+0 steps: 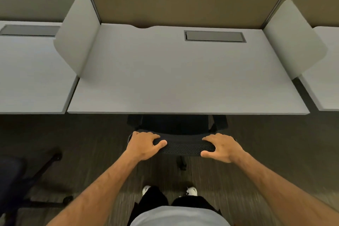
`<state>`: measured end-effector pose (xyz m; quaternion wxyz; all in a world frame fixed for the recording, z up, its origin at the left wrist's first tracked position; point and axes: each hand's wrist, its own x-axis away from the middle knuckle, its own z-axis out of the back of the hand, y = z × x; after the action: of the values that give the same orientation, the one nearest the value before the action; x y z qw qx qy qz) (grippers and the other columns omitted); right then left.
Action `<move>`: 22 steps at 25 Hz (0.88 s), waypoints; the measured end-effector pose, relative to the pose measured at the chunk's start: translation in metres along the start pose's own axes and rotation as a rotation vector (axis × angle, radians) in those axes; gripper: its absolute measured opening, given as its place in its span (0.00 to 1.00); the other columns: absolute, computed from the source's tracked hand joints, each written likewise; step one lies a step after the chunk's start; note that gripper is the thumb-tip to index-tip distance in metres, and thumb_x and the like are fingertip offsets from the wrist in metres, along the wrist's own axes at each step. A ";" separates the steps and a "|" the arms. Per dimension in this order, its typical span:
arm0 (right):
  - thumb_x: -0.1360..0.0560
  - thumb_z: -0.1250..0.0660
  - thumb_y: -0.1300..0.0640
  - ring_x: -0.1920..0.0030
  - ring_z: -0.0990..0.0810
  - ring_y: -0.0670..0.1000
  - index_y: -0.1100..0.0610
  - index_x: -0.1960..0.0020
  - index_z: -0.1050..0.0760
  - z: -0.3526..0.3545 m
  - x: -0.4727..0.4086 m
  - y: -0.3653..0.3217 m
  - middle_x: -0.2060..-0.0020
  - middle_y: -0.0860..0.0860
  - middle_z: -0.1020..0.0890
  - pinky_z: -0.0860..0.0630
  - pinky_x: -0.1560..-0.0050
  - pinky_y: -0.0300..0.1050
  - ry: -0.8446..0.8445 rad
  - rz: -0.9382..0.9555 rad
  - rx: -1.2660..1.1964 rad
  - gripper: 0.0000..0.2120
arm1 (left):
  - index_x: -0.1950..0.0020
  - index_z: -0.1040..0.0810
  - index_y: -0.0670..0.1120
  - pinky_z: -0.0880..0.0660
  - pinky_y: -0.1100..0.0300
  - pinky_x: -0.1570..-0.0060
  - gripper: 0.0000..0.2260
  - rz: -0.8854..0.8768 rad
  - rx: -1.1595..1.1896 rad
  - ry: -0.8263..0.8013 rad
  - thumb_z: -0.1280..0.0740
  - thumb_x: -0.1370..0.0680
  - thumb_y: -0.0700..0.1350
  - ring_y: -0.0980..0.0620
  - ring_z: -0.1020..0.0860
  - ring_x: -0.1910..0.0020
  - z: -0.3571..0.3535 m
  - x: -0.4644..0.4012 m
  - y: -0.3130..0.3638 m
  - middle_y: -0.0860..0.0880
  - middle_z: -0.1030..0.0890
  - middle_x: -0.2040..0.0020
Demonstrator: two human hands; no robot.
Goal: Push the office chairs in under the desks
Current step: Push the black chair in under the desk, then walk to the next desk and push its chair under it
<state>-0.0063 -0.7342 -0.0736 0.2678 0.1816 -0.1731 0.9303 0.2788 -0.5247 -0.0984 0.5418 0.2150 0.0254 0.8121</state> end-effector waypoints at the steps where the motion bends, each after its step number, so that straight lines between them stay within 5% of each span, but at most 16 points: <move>1: 0.33 0.56 0.16 0.47 0.25 0.44 0.45 0.31 0.27 0.007 -0.004 0.000 0.41 0.43 0.20 0.25 0.44 0.50 -0.031 -0.011 -0.027 0.46 | 0.31 0.23 0.57 0.31 0.45 0.35 0.41 -0.008 -0.001 -0.029 0.59 0.26 0.79 0.55 0.22 0.40 0.006 -0.004 -0.002 0.56 0.18 0.39; 6: 0.33 0.59 0.17 0.52 0.21 0.46 0.45 0.45 0.20 0.033 -0.034 -0.007 0.51 0.44 0.18 0.23 0.46 0.54 -0.110 -0.001 -0.138 0.43 | 0.27 0.27 0.56 0.29 0.50 0.38 0.39 -0.007 0.048 -0.149 0.54 0.26 0.78 0.53 0.23 0.38 0.021 -0.004 -0.007 0.53 0.20 0.35; 14: 0.23 0.50 0.27 0.47 0.22 0.44 0.42 0.30 0.28 0.067 -0.084 -0.068 0.44 0.42 0.19 0.24 0.43 0.49 -0.114 0.417 -0.139 0.31 | 0.26 0.30 0.55 0.31 0.53 0.31 0.32 0.393 0.280 0.314 0.46 0.23 0.72 0.55 0.28 0.31 0.042 0.080 0.010 0.55 0.25 0.29; 22: 0.22 0.49 0.28 0.39 0.27 0.43 0.45 0.28 0.30 0.072 -0.065 -0.231 0.40 0.41 0.22 0.27 0.38 0.48 -0.183 1.015 -0.104 0.31 | 0.23 0.32 0.54 0.34 0.52 0.30 0.29 0.960 0.344 0.606 0.40 0.20 0.66 0.52 0.32 0.27 0.012 0.272 0.055 0.53 0.29 0.25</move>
<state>0.1925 -0.6089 0.0136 -0.2246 0.1419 -0.3082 0.9135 0.1486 -0.3075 0.0150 0.0399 0.0454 0.2102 0.9758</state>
